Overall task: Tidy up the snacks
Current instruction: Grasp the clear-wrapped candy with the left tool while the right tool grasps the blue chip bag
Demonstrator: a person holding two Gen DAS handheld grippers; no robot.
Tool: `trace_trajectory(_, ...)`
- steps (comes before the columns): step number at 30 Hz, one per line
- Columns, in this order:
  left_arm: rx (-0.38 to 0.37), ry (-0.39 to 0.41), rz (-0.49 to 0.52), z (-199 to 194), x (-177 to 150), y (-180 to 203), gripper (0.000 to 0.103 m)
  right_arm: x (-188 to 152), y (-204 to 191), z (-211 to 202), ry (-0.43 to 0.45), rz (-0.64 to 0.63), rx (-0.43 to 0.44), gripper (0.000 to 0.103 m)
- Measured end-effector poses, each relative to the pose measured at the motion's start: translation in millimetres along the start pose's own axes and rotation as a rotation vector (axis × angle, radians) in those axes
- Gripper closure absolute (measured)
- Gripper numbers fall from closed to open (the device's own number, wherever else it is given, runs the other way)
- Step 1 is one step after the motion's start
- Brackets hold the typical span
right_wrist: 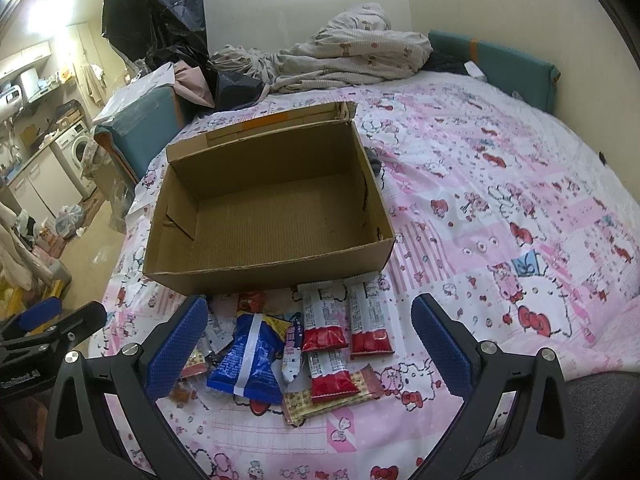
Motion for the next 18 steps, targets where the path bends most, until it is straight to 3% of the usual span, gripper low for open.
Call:
trace_trajectory(6,0.009,-0.044,-0.029,7,1,-11,0.0,-3,6,3,-0.049,0.066,0.038,0.0)
trace_trajectory(9,0.036,-0.082,-0.092,13,1,-28,0.001,-6,12,6,-0.077,0.111,0.05,0.0)
trace_trajectory(14,0.045,-0.245,-0.223,41,-27,-51,0.006,-10,22,13,-0.121,0.179,0.068,0.0)
trace_trajectory(18,0.017,-0.391,-0.314,65,-61,-51,0.031,-15,27,21,-0.167,0.218,0.078,0.0)
Point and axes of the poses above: each gripper's, at about its wrist camera, not at the fingertips, and z roughly the way its jaws point, y to its right, x to its top, the point moved 9 cm from there along z, roughly the way its jaws point, and after that the axes turned 2 degrees about -y, right-handed, at the moved point
